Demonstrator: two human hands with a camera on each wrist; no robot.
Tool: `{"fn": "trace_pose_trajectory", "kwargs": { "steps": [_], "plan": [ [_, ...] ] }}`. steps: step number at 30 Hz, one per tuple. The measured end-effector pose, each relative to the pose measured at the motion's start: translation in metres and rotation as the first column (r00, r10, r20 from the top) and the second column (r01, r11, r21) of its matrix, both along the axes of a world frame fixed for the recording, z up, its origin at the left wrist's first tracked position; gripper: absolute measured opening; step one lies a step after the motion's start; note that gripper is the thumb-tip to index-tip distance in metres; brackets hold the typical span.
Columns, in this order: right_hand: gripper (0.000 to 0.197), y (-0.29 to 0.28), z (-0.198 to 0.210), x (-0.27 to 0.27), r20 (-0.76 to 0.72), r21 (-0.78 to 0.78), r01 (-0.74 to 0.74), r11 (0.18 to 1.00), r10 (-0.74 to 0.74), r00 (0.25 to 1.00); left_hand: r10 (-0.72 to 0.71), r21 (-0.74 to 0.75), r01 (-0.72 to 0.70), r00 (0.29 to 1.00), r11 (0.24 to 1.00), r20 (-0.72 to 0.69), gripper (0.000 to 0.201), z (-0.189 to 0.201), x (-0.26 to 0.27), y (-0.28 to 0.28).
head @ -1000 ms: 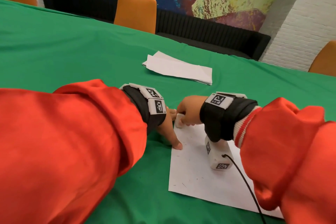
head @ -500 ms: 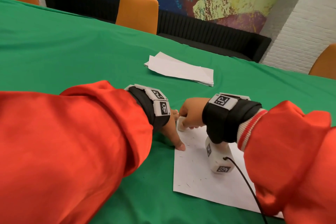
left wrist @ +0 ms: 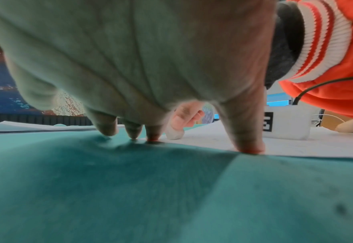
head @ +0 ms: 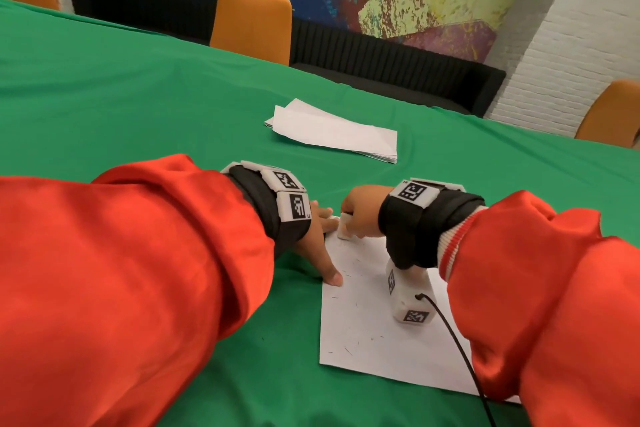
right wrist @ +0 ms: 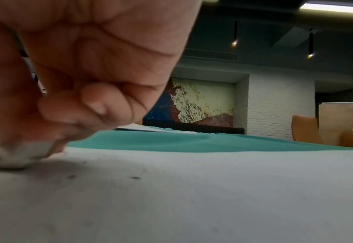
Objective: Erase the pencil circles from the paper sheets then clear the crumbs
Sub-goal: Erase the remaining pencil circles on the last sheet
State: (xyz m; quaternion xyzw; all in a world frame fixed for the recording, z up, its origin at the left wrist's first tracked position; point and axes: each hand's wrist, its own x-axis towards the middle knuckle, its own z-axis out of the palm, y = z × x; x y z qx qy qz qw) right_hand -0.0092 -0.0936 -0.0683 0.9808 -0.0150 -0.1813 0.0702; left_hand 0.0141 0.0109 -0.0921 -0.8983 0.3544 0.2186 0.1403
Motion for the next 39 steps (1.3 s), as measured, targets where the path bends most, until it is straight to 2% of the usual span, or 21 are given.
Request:
{"fn": "trace_pose_trajectory", "kwargs": {
  "steps": [3,9,13,18,20,23,25,28,33,36,39],
  "plan": [
    [0.013,0.003,0.0006,-0.003,-0.059,-0.044,-0.054,0.998,0.051,0.997,-0.004,0.016,0.003,1.0,1.0,0.012,0.103,0.0,-0.0007,-0.0009],
    [0.022,-0.002,0.0017,0.0008,-0.017,-0.024,0.002,1.0,-0.003,1.0,0.018,-0.02,-0.019,0.999,1.0,-0.027,0.098,0.0032,-0.0049,0.0004],
    [0.013,0.0014,0.0018,-0.0034,-0.083,-0.015,-0.024,1.0,0.023,0.996,0.017,-0.046,-0.019,0.999,0.999,-0.043,0.098,0.0032,-0.0058,0.0015],
    [0.02,-0.0049,0.0033,-0.0003,-0.021,0.005,0.038,0.999,-0.038,0.999,0.031,-0.061,-0.034,0.998,0.998,-0.049,0.099,0.0009,-0.0048,0.0016],
    [0.015,-0.003,0.0026,-0.0016,-0.048,0.013,0.024,1.0,-0.023,0.999,0.03,-0.057,-0.033,0.998,0.998,-0.055,0.099,0.0013,-0.0053,0.0013],
    [0.018,0.0008,0.0034,-0.0047,-0.096,0.02,0.008,1.0,-0.006,0.995,0.031,-0.075,-0.035,0.998,0.997,-0.063,0.098,0.0015,-0.0049,0.0011],
    [0.013,-0.0019,0.0036,-0.0024,-0.059,0.025,0.034,0.999,-0.032,0.998,0.041,-0.086,-0.047,0.997,0.995,-0.068,0.1,-0.0005,-0.0038,0.0017],
    [0.017,-0.0031,0.0019,-0.0003,0.007,0.008,0.061,0.998,-0.061,0.998,0.046,-0.074,-0.051,0.997,0.996,-0.066,0.1,-0.0019,-0.0047,0.0017],
    [0.012,0.0049,-0.0024,-0.0017,-0.021,-0.014,-0.014,1.0,0.014,1.0,0.031,-0.128,-0.039,0.998,0.991,-0.061,0.094,0.0043,-0.0076,0.0014],
    [0.015,-0.0011,-0.0014,0.0025,0.017,0.017,0.026,1.0,-0.027,1.0,0.051,-0.081,-0.057,0.996,0.995,-0.07,0.1,0.0013,-0.0064,0.0011],
    [0.016,0.0003,-0.0028,0.003,0.008,0.029,0.01,1.0,-0.01,1.0,0.022,-0.099,-0.03,0.996,0.995,-0.083,0.094,0.0055,-0.0088,0.0022]
  ]
}}
